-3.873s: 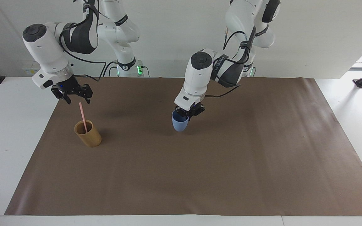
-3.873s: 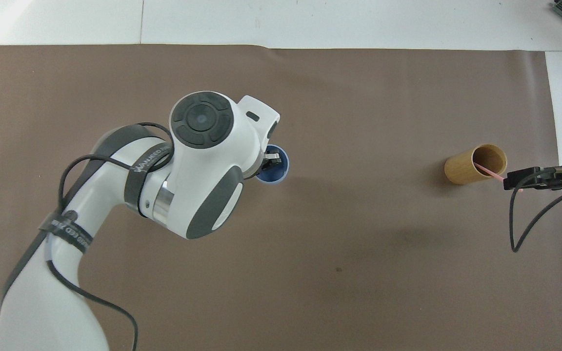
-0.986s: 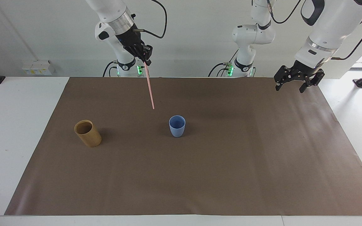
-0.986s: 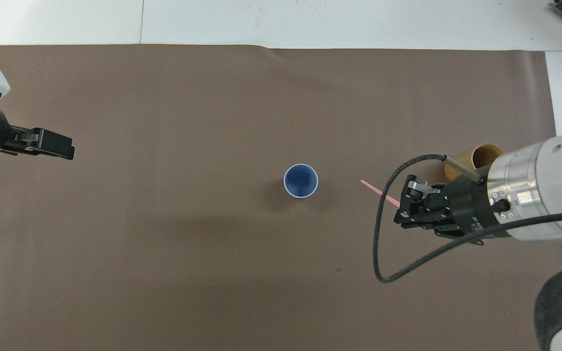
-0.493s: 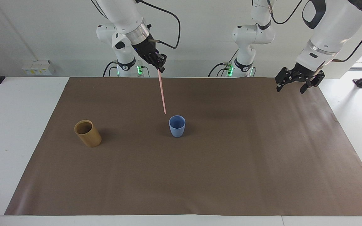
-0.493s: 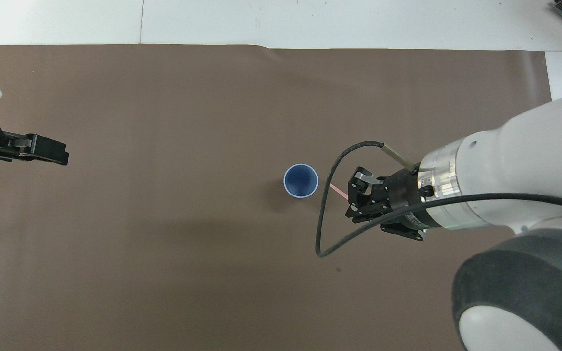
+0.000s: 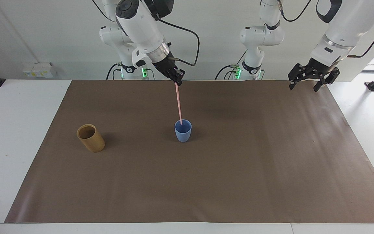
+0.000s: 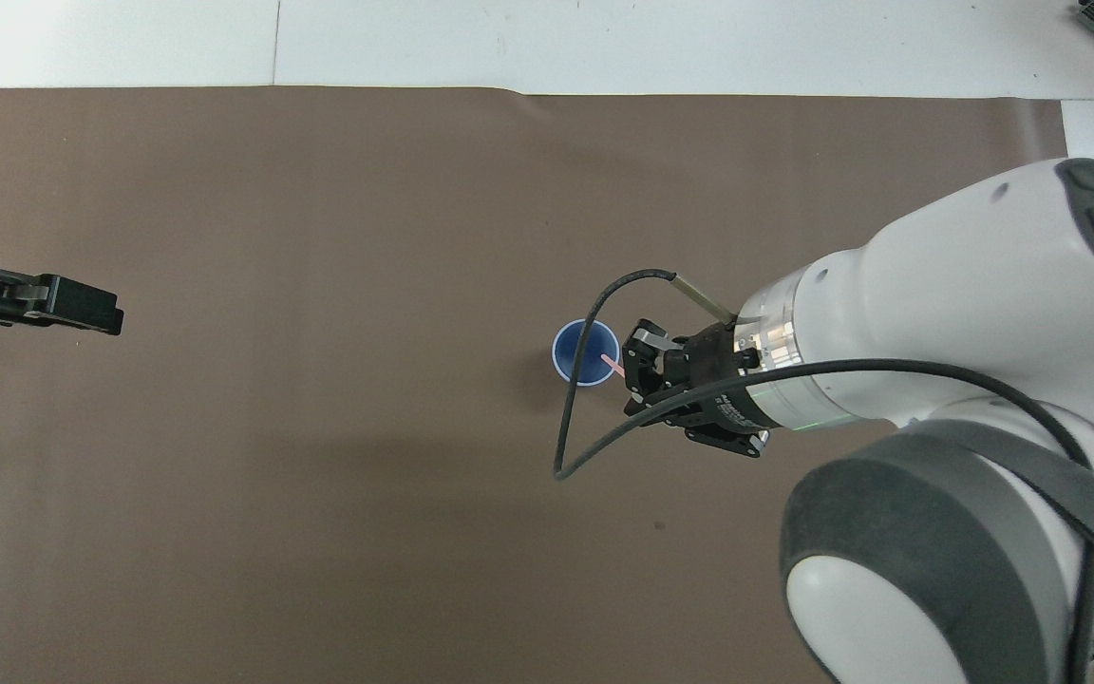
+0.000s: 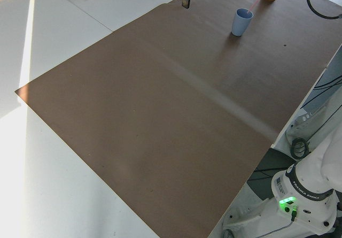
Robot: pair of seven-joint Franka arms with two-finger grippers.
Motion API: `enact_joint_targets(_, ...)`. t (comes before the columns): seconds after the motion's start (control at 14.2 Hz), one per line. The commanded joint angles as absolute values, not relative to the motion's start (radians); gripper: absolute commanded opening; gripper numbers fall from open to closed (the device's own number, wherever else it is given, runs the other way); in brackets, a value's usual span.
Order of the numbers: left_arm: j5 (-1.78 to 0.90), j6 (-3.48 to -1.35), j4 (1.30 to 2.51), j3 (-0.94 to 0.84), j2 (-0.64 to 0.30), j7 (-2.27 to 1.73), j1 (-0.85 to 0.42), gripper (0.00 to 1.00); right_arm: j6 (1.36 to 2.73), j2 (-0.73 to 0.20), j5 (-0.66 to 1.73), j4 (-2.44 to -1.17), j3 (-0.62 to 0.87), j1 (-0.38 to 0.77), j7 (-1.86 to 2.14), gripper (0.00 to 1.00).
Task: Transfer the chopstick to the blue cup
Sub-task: 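Carry the chopstick with the right gripper and lower it into the blue cup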
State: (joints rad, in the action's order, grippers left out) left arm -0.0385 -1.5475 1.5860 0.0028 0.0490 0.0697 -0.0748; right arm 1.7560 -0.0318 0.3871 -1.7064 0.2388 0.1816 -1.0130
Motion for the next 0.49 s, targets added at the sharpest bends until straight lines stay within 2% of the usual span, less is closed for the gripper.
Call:
enact_joint_targets(0.0,-0.029,-1.488,1.565,-0.006,0.066,0.089,-0.057,1.00,1.834,-0.063,0.364,-1.750,0.241,0.189,-1.012,0.00)
enact_joint_targets(0.21,-0.025,-1.444,1.568,-0.018,0.089,0.084,-0.060,1.00,1.942,-0.113,0.351,-1.776,0.241,0.202,-1.011,0.00)
enact_joint_targets(0.28,-0.026,-1.447,1.575,-0.020,0.092,0.077,-0.057,1.00,1.947,-0.117,0.348,-1.775,0.239,0.202,-1.009,0.03)
enact_joint_targets(0.42,-0.032,-1.459,1.586,-0.012,0.100,0.074,-0.057,1.00,1.947,-0.123,0.330,-1.769,0.239,0.204,-1.009,0.49)
